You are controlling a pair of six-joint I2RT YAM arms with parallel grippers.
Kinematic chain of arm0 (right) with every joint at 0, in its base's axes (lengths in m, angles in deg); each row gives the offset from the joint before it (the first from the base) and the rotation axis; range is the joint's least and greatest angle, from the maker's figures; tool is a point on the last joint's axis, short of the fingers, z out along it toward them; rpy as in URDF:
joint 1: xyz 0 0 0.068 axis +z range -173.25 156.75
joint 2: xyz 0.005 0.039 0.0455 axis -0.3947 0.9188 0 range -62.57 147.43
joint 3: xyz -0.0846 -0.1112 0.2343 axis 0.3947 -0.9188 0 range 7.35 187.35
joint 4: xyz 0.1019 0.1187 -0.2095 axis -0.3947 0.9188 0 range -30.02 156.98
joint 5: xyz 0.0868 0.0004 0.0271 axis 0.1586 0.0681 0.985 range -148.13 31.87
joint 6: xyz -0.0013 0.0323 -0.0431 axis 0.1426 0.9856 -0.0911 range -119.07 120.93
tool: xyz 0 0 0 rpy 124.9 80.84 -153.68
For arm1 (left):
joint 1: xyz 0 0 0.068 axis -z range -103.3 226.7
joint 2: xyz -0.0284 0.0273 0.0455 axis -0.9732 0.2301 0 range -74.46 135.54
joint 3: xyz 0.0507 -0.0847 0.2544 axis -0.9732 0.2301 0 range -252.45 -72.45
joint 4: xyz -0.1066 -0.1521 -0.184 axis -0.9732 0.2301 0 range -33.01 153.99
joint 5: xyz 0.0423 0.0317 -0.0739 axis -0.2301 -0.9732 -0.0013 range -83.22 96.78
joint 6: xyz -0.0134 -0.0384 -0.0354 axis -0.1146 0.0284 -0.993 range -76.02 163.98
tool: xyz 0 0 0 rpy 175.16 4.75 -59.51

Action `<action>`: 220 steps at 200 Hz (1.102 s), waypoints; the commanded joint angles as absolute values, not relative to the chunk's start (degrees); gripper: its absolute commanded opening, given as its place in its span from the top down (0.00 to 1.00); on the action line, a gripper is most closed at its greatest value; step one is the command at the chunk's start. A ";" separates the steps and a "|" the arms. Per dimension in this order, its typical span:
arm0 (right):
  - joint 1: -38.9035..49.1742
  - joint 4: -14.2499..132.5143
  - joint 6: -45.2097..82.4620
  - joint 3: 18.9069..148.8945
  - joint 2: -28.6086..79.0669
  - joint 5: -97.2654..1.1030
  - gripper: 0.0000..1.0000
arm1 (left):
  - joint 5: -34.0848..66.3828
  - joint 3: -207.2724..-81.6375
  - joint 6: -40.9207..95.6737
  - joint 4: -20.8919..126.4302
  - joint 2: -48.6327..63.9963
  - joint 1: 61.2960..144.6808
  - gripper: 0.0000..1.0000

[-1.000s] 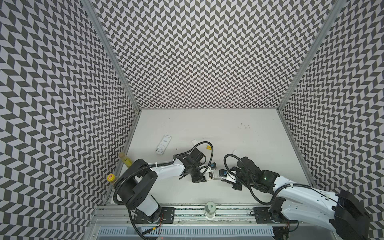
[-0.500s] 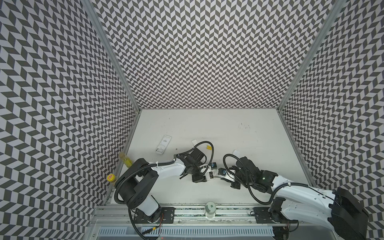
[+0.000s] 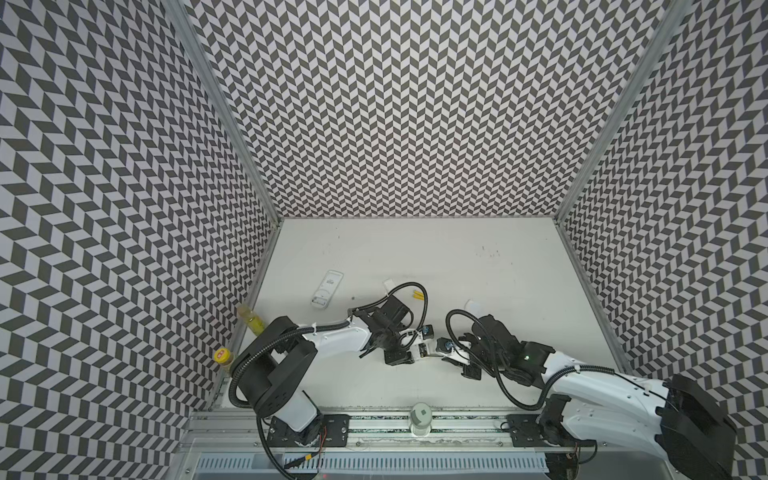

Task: Unload the batteries from the remote control
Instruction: 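Insert the screwdriver tip beside the farther battery with the right gripper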

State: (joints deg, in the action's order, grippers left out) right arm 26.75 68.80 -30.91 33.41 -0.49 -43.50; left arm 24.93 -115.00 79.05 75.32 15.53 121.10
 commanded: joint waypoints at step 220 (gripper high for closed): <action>29.91 61.25 -36.31 32.40 -3.86 -58.02 1.00 | 26.97 -115.54 80.54 79.49 17.70 122.93 0.65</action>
